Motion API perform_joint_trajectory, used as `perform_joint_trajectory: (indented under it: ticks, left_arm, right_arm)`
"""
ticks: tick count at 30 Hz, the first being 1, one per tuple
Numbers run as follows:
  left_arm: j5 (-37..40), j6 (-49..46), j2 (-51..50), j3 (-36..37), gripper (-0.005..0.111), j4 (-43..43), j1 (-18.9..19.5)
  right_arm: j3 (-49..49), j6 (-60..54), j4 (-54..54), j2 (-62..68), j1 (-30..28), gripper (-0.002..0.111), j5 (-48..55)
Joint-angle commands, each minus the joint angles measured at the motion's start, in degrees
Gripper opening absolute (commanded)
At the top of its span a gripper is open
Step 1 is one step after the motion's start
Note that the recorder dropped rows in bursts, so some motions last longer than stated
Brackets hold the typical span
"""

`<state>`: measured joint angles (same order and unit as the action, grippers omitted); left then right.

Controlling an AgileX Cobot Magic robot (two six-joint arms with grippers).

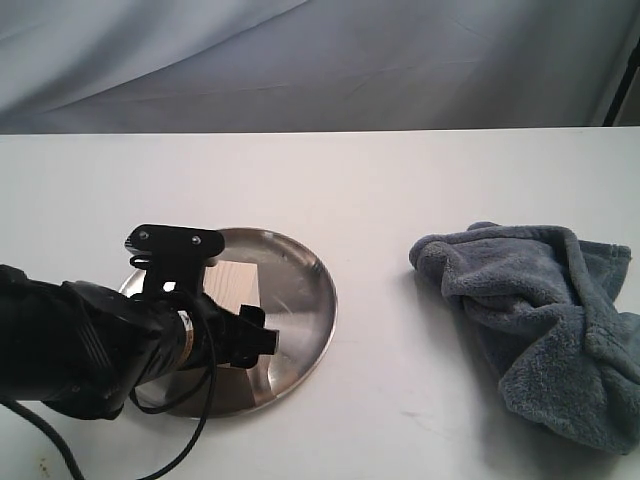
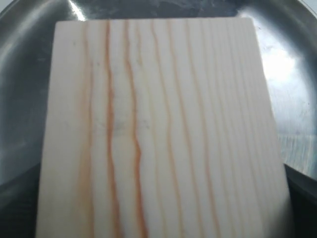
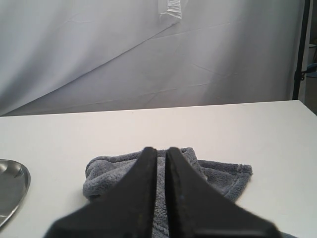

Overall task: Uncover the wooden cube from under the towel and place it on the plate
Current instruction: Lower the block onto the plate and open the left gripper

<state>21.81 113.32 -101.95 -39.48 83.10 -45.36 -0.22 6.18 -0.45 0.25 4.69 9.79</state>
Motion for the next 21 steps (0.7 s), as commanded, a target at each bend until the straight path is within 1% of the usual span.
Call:
perform_joint_trajectory:
  ticks: [1, 4, 14, 17, 21]
  left_arm:
    - [-0.6, 0.6, -0.1, 0.0, 0.078, 0.6, 0.1]
    - [-0.8, 0.6, -0.1, 0.0, 0.083, 0.6, 0.1]
    - [-0.8, 0.6, -0.1, -0.1, 0.091, -0.3, 0.1]
    - [0.0, 0.5, 0.3, -0.1, 0.091, -0.3, 0.1]
    - [2.0, 0.4, 4.0, -0.1, 0.091, -0.3, 0.1]
  right_arm:
    - [0.2, -0.1, 0.1, -0.2, -0.1, 0.007, -0.5]
    - [0.2, -0.1, 0.1, -0.2, -0.1, 0.007, -0.5]
    - [0.2, -0.1, 0.1, -0.2, -0.1, 0.007, -0.5]
    - [0.2, -0.1, 0.1, -0.2, -0.1, 0.007, -0.5]
    - [0.2, -0.1, 0.1, -0.2, -0.1, 0.007, -0.5]
